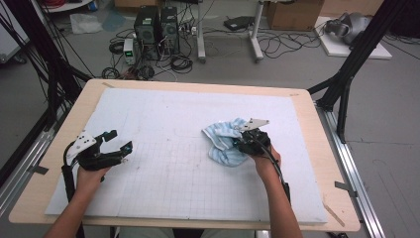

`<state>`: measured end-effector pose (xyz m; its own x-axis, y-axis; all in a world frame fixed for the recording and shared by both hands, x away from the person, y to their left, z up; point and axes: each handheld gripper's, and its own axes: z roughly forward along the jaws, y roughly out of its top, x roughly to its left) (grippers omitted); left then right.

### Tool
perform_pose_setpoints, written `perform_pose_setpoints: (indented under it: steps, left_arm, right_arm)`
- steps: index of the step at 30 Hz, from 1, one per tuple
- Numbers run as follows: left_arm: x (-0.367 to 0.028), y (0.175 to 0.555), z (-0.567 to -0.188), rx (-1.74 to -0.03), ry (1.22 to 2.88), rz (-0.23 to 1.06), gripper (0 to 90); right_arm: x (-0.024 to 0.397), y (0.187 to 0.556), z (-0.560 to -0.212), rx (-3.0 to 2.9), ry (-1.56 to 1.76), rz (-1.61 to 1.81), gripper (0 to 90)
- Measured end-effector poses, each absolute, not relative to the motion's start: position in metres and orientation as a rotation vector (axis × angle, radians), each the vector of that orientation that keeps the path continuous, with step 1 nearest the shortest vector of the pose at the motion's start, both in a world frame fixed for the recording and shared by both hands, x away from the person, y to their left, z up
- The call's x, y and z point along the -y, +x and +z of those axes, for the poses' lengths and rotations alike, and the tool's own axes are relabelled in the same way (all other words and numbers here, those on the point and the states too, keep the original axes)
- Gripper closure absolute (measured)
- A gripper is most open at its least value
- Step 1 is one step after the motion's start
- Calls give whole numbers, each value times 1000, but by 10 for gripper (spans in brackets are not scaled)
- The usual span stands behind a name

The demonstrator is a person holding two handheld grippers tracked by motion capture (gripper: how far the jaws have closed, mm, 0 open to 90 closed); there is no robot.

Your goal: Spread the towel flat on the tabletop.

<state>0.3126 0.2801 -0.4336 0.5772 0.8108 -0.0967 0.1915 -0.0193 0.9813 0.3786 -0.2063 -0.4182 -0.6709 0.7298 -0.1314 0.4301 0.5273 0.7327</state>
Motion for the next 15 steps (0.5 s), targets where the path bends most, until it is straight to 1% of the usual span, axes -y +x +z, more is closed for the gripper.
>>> perform_pose_setpoints:
  steps: [2,5,7,10,13,15]
  left_arm:
    - [-280,313,-433,-880,1544,612,198]
    - [-281,313,-433,-883,1542,614,198]
    - [-281,313,-433,-884,1541,615,198]
    - [-283,313,-433,-892,1533,618,199]
    - [-284,313,-432,-895,1529,621,200]
    - [-286,313,-432,-897,1528,625,200]
  right_arm:
    - [205,377,-417,-2356,937,980,691]
    - [196,371,-409,-2401,886,1190,705]
    - [187,367,-405,-2430,834,1256,705]
    - [167,362,-400,-2502,723,1324,705]
    - [147,360,-394,-2559,668,1433,705]
    - [135,361,-391,-2587,637,1448,704]
